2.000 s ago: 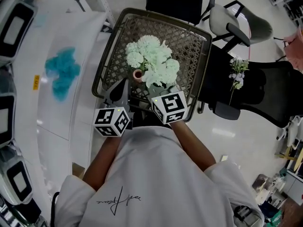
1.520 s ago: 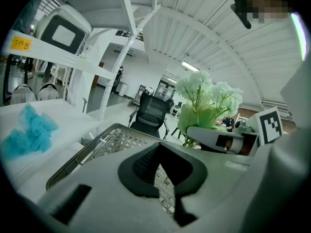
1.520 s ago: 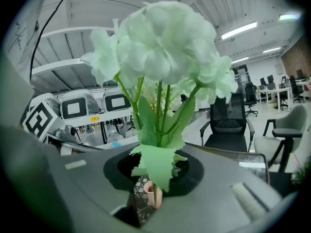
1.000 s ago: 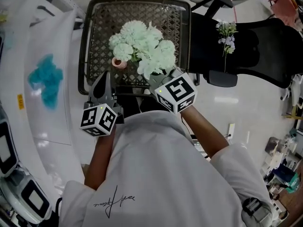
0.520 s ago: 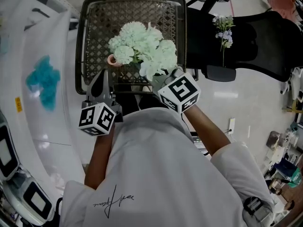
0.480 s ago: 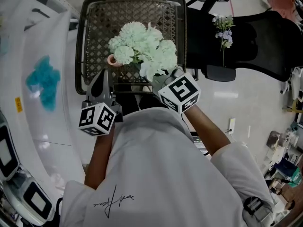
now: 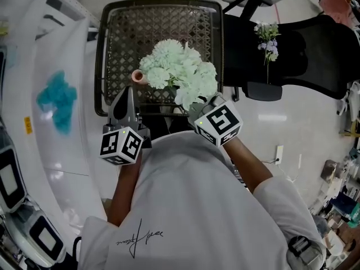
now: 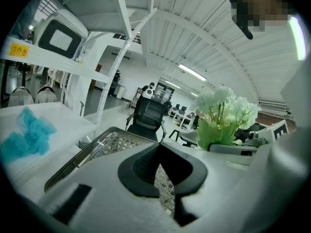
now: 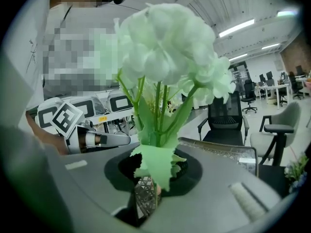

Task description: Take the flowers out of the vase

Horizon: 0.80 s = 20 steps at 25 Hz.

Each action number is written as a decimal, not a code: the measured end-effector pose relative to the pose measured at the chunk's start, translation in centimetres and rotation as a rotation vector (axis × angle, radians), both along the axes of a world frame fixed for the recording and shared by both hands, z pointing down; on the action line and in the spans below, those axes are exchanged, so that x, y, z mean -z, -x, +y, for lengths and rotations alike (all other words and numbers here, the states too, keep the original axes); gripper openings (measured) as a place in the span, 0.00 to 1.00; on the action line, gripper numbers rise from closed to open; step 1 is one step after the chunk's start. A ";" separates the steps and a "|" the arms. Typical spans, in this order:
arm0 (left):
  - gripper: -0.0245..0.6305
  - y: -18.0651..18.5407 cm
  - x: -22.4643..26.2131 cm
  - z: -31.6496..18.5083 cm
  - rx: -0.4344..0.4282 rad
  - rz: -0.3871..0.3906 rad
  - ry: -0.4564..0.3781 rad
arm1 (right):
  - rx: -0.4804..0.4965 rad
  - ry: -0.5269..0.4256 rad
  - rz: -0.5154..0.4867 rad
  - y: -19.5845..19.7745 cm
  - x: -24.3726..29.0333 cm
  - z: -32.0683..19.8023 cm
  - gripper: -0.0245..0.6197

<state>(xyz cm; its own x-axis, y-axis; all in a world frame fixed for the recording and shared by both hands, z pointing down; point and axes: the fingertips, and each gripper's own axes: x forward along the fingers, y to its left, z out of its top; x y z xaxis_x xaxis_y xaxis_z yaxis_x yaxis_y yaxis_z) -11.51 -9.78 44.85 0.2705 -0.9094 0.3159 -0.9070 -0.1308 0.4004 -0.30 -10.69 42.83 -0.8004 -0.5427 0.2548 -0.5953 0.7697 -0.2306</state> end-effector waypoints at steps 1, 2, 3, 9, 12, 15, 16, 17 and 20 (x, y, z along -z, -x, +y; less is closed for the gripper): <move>0.04 0.0 0.2 0.1 0.003 -0.004 -0.006 | -0.003 0.002 -0.004 -0.1 0.1 0.2 0.14; 0.04 -0.1 0.3 0.2 0.004 -0.011 -0.012 | -0.005 0.002 -0.007 -0.2 0.1 0.3 0.14; 0.04 -0.2 0.5 0.2 0.003 -0.019 -0.019 | -0.007 0.001 -0.010 -0.3 0.2 0.5 0.14; 0.04 -1.1 1.5 0.5 -0.011 -0.062 -0.051 | -0.011 -0.006 -0.021 -0.7 0.9 0.7 0.14; 0.04 -1.4 1.6 0.6 -0.011 -0.067 -0.057 | -0.009 -0.005 -0.019 -0.9 0.9 0.9 0.14; 0.04 -1.4 1.8 0.6 -0.008 -0.054 -0.058 | -0.008 -0.003 -0.013 -0.9 0.9 1.2 0.14; 0.04 -1.4 1.9 0.6 -0.009 -0.038 -0.054 | -0.010 -0.001 -0.010 -1.0 0.9 1.4 0.14; 0.04 -1.4 1.9 0.6 -0.009 -0.022 -0.050 | -0.013 0.000 -0.007 -1.1 0.9 1.5 0.14; 0.04 -1.2 2.1 0.7 -0.004 -0.008 -0.051 | -0.024 0.010 -0.006 -1.1 1.0 1.9 0.14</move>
